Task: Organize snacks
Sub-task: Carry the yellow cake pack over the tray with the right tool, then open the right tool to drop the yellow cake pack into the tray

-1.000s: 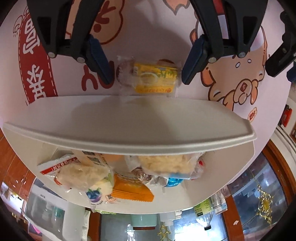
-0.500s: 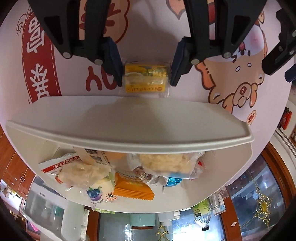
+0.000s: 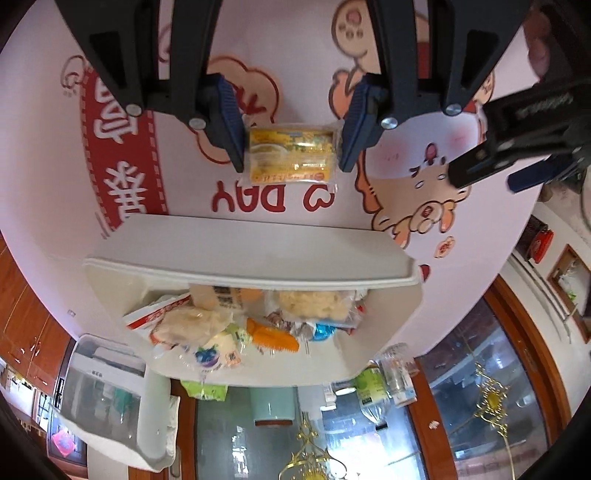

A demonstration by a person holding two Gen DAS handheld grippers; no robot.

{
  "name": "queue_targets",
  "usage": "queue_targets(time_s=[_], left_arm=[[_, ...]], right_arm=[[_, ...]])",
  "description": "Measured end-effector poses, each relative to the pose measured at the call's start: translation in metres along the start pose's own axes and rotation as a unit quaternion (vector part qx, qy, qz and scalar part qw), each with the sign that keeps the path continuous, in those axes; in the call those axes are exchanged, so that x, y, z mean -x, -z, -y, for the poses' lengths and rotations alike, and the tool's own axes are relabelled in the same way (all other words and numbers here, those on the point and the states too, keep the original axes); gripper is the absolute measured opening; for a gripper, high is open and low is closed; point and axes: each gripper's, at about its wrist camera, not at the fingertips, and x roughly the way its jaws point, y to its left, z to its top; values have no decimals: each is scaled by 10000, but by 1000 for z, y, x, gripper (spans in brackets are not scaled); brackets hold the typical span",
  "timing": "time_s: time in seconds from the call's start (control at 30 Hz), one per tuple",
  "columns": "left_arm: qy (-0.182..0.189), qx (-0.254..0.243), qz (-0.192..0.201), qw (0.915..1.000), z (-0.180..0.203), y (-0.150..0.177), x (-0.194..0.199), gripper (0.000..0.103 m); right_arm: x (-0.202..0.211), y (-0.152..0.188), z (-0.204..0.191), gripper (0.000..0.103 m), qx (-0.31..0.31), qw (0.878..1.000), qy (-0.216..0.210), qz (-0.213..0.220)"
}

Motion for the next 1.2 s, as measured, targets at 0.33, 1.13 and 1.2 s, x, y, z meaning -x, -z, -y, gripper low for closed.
queue_targets(time_s=[0.33,1.13,1.2], left_arm=[[201,-339,596,9974,50,-79,45,103],[-434,-555,121,9974,96,-203,-75,103],[-531,-507,3,9973,93,-201,-86,103]], right_arm=[[59,-63,23,51,320,9978,53,573],[-66,-218,92,59,-81,9995,295,-68],[-78,-215,94,63,-80,9989,407,-199]])
